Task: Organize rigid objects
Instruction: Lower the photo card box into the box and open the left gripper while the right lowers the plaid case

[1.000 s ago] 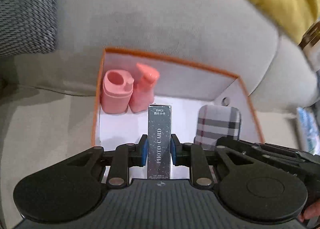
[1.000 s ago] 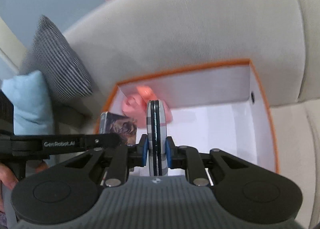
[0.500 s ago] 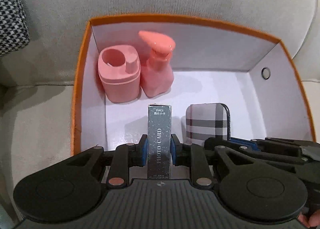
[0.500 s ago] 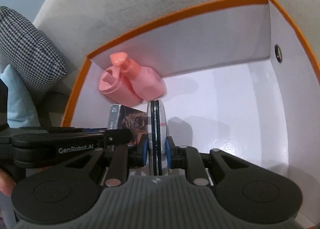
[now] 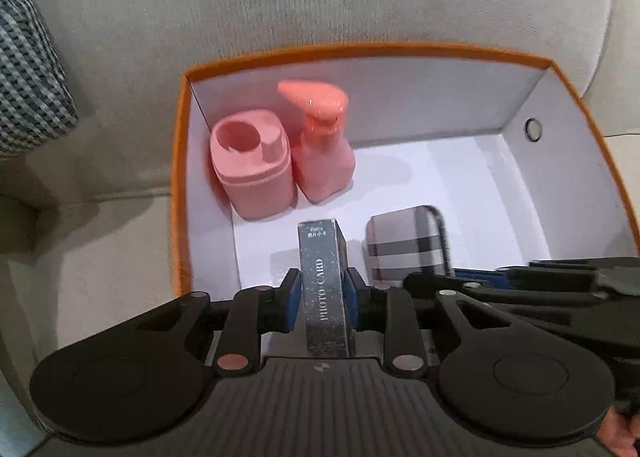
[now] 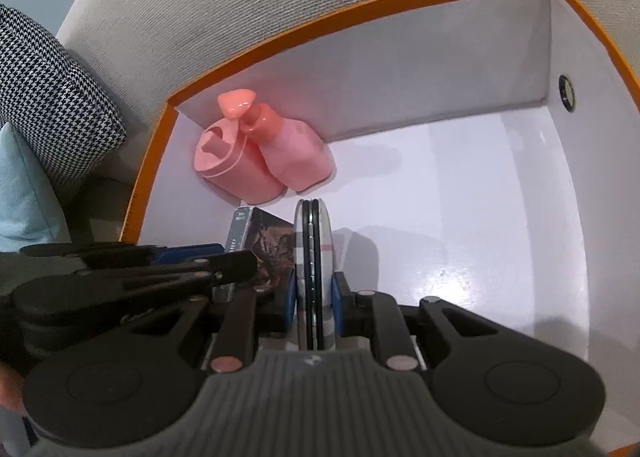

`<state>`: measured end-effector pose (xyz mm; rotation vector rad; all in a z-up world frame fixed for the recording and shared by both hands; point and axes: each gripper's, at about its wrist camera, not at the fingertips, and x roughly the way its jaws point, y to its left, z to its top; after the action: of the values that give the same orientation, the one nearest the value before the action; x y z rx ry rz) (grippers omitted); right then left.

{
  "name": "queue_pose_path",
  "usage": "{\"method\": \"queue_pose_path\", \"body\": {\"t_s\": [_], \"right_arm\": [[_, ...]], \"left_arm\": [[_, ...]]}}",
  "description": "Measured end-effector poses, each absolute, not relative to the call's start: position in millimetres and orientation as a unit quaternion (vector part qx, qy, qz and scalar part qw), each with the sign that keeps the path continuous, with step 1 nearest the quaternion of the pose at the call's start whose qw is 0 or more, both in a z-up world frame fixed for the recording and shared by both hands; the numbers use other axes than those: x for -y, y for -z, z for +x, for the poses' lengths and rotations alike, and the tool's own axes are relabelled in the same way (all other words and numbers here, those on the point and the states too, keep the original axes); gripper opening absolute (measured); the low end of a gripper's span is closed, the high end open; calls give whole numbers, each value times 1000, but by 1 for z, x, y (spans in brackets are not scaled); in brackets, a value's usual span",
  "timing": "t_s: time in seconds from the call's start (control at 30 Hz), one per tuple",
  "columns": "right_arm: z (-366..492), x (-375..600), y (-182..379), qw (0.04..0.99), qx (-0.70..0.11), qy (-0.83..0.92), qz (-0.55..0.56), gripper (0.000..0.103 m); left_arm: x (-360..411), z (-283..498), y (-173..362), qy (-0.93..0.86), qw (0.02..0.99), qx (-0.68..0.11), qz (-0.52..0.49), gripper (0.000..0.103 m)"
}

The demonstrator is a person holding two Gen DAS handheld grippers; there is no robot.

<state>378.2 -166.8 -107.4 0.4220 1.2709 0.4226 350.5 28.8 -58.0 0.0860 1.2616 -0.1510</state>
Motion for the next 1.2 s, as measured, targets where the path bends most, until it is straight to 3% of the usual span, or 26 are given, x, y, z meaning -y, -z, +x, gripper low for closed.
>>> {"method": "queue_pose_path", "body": {"t_s": [0.43,0.63,0.93,1.2], "right_arm": [[373,139,84,768,-569,-230,185,19],[373,134,82,767,-574,-227,177,19],[391,152,101,753,-602,-182,194,19],[403,145,119,741,-628,-164,173,22]], "left_arm": [[-88,321,1,50,868,-494,-23,31],[-112,313,18,47,849,-520,-75,30],[-124,307,38,67,838,-528,-121,14],[-124,306,42,75,837,-527,-129,12]]}}
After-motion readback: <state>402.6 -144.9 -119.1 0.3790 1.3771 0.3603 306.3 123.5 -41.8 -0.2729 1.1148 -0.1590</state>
